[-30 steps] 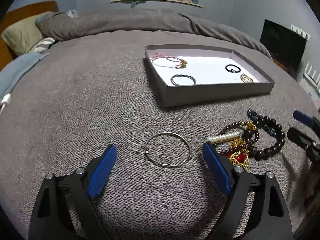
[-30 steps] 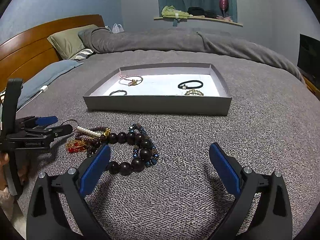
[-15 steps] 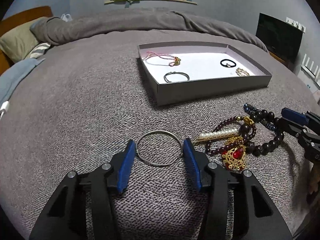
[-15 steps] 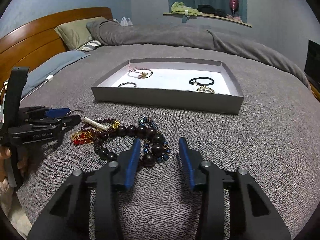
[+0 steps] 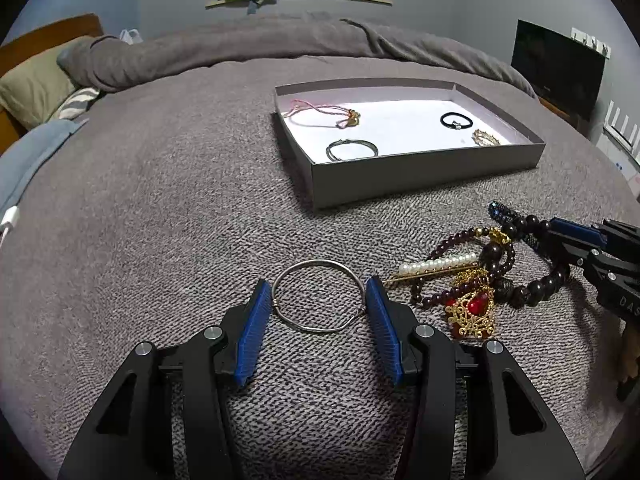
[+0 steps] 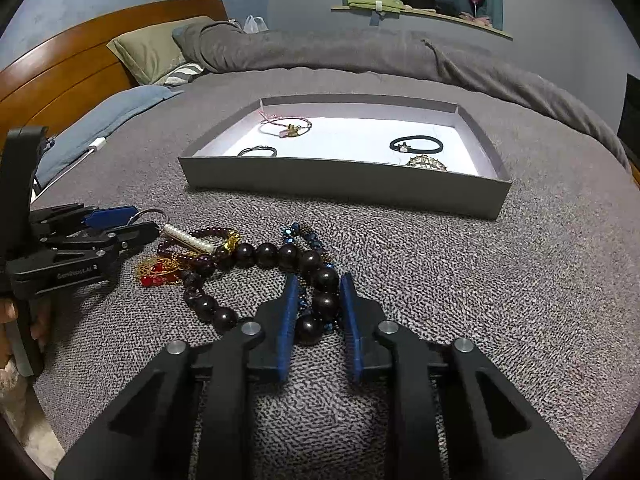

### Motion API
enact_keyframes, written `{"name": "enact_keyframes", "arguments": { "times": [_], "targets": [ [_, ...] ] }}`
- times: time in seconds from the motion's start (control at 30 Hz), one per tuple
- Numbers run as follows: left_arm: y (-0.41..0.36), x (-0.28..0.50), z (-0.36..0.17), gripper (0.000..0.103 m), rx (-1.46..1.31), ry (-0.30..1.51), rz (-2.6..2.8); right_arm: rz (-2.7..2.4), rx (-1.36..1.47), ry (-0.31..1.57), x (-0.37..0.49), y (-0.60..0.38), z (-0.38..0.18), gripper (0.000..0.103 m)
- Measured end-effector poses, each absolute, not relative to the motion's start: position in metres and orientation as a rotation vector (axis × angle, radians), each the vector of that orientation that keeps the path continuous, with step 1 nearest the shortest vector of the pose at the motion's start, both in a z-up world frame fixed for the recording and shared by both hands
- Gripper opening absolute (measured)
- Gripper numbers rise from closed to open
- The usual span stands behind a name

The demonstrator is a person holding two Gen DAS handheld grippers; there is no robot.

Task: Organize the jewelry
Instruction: 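Grasp the silver bangle with the left tool while the right tool grasps the dark bead bracelet, then lift the bangle and dark bead bracelet and carry both over the white tray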

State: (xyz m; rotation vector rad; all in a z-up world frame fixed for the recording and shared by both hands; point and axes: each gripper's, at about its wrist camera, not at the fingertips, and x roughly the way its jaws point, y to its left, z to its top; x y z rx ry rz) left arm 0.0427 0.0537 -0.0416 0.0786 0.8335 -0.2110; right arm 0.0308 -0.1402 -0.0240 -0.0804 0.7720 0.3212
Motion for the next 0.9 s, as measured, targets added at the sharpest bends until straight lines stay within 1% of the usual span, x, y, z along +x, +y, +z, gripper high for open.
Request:
{"name": "enact_keyframes", "arguments": {
  "times": [0.07,0.37,0.63,0.73,0.9],
  "targets": [
    [0.055,0.043,-0.041,0.051,0.070,0.833,-0.215,0.320,-0.070,0.761,0.029,-0.142,-0.022,0.014],
    [0.055,0.042,-0.040,0.050,0.064,0.828,-0.221,0.332,-0.004,0.679,0.019,-0.153,0.001,0.014],
    [0.055,0.043,-0.040,0.050,0.060,0.829,-0.223,0.263,0.057,0.586,0.018,-0.191,0.033,0.014],
    [0.055,0.043,-0.040,0.050,0.060,0.830,-0.223,0.199,0.070,0.608,0.026,-0.212,0.032,0.014],
    [0.055,0.043,-0.040,0.050,0.060,0.833,-0.224,0.121,0.111,0.743,0.051,-0.237,0.003,0.014]
  ]
}}
